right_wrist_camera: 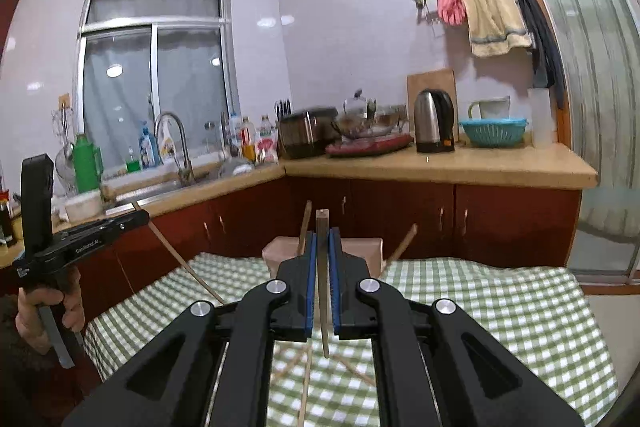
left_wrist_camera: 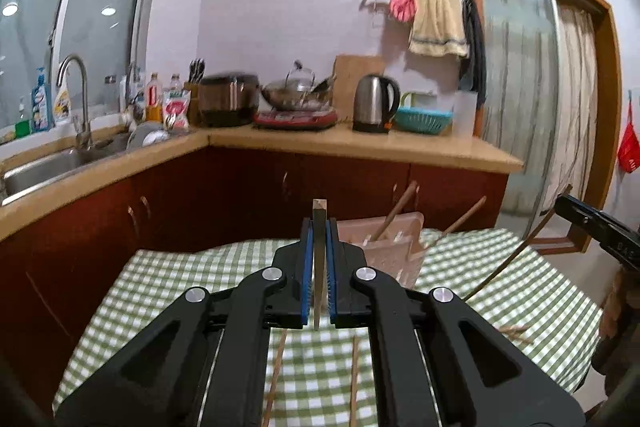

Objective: Organize utensils
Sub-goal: 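Lift the held chopsticks upright with both tools and carry them over the holder, then insert the chopsticks into the utensil holder and open both tools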

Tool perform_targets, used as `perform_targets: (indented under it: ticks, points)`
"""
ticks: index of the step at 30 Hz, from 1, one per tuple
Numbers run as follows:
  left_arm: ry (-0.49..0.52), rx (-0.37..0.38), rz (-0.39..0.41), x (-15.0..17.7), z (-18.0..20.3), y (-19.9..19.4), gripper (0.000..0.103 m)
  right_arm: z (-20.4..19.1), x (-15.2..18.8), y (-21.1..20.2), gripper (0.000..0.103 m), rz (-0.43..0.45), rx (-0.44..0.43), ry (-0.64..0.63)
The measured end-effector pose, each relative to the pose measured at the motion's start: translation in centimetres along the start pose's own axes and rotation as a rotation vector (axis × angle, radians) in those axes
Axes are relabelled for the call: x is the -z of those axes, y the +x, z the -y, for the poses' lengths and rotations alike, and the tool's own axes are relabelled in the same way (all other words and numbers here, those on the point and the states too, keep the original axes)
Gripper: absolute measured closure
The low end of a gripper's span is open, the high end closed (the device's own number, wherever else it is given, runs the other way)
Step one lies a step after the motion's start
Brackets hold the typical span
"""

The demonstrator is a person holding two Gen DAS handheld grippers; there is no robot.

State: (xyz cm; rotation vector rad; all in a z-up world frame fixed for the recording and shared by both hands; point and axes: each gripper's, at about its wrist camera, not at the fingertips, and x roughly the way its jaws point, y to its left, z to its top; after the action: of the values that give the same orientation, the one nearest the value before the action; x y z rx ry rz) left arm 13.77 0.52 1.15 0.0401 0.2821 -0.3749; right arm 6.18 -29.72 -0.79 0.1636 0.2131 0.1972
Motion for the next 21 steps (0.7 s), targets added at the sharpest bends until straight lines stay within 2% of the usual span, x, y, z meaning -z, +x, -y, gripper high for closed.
perform_targets:
  ticks: [7,12,15,21]
  points:
    - [0.027,0.027,0.134,-5.4,0.8,-0.8,0.096,0.2,-4.9,0.3,0.096,0.130,0.000,-0.042]
    - [0.032,0.036,0.192,-7.3,1.5,0.6,0.096,0.6,-6.5,2.7,0.096,0.170,0.007,-0.066]
    - [0.015,0.045,0.182,-7.5,1.9,2.8,0.096,1.0,-6.7,4.4,0.096,0.168,0.018,-0.072]
    - [0.001,0.042,0.128,-6.2,1.9,7.1,0.096,2.4,-5.3,8.5,0.096,0.097,0.026,-0.054]
